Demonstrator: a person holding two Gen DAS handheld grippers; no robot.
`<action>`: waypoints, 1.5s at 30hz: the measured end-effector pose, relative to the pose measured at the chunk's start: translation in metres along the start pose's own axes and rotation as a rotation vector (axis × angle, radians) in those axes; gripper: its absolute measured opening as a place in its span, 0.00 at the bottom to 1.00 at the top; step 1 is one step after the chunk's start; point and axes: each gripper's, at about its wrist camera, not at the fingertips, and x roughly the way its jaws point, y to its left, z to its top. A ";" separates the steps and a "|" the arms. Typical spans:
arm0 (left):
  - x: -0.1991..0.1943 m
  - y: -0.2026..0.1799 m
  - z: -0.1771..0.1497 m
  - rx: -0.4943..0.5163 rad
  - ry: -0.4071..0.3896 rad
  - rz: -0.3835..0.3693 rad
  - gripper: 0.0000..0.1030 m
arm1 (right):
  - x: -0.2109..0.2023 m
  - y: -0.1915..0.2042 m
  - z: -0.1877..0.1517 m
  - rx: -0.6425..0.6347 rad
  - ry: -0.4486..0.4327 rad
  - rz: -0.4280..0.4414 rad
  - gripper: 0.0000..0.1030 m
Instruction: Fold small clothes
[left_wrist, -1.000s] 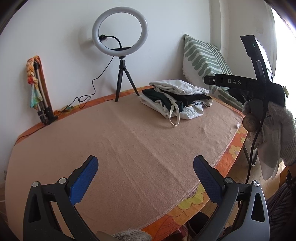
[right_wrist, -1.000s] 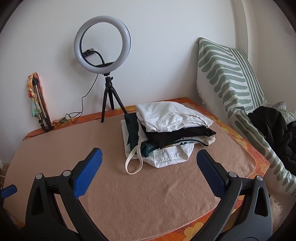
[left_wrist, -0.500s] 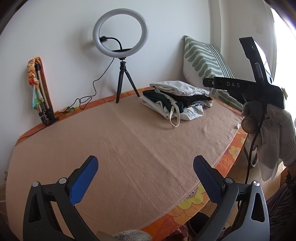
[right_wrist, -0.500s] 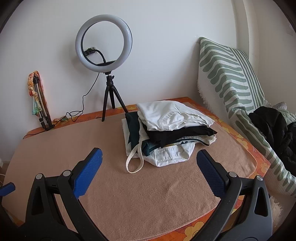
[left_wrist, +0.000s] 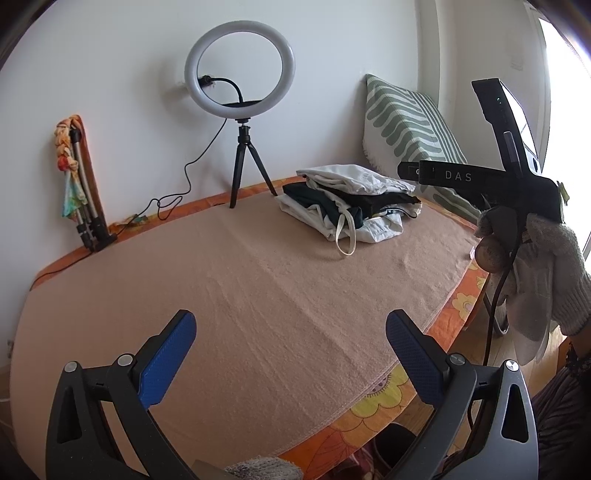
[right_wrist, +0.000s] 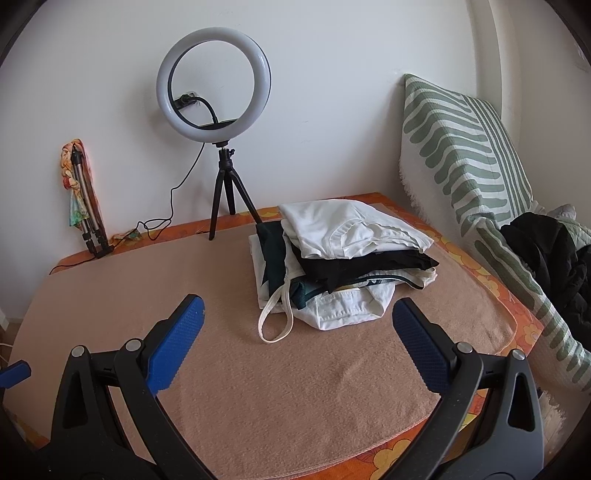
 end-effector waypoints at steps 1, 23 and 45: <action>0.000 0.000 0.000 0.001 -0.001 0.001 0.99 | 0.000 0.000 0.000 0.000 0.000 -0.001 1.00; -0.003 0.001 0.000 -0.005 -0.008 0.001 0.99 | 0.001 0.003 0.001 -0.001 0.001 0.008 1.00; -0.004 0.002 -0.001 0.004 -0.028 0.023 0.99 | 0.000 0.004 0.000 -0.002 0.003 0.007 1.00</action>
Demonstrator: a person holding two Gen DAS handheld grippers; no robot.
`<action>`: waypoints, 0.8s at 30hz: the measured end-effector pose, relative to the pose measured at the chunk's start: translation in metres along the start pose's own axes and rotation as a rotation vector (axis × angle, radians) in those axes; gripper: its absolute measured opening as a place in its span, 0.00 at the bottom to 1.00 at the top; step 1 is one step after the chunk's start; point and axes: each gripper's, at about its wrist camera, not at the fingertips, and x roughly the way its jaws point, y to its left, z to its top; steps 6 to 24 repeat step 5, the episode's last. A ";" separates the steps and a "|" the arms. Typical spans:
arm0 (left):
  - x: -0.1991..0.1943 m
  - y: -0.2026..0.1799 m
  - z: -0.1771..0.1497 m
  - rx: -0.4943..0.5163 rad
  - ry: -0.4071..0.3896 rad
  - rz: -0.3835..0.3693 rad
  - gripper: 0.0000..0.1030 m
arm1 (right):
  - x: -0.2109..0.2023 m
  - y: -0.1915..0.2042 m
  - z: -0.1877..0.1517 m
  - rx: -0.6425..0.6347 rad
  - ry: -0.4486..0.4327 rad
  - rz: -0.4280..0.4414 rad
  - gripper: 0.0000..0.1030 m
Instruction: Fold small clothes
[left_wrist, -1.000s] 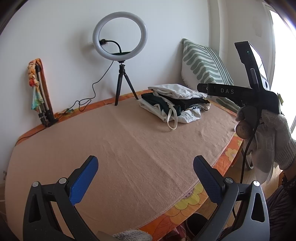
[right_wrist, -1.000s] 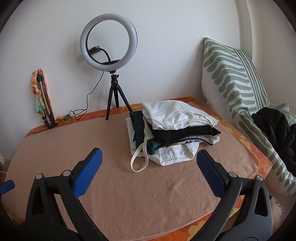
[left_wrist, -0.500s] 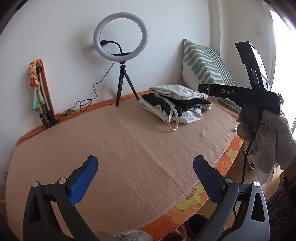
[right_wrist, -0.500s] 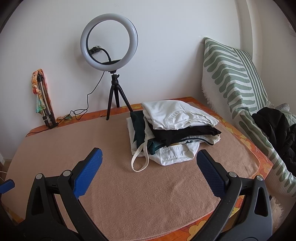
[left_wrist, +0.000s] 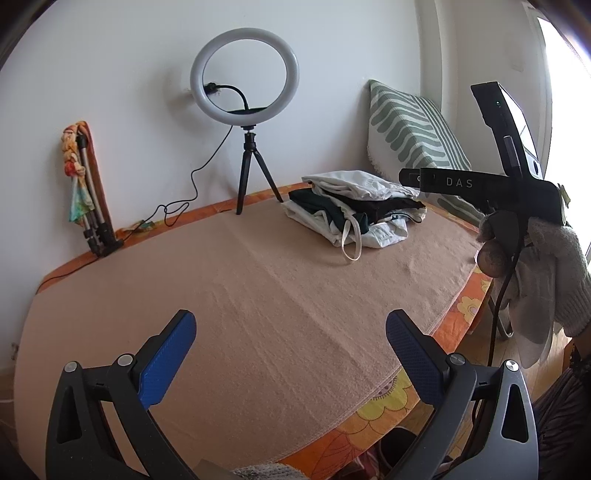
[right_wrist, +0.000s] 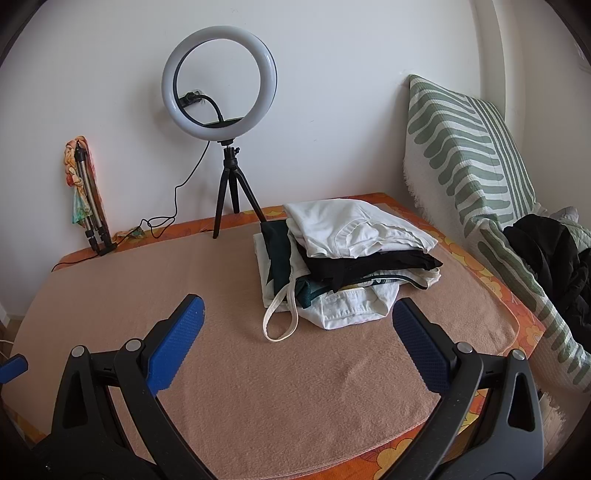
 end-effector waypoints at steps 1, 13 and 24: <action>0.000 0.001 0.000 -0.002 -0.004 -0.006 0.99 | 0.001 0.001 0.001 -0.002 0.001 0.002 1.00; 0.000 0.001 -0.001 -0.007 -0.004 -0.009 0.99 | 0.002 0.003 0.001 -0.004 0.001 0.002 1.00; 0.000 0.001 -0.001 -0.007 -0.004 -0.009 0.99 | 0.002 0.003 0.001 -0.004 0.001 0.002 1.00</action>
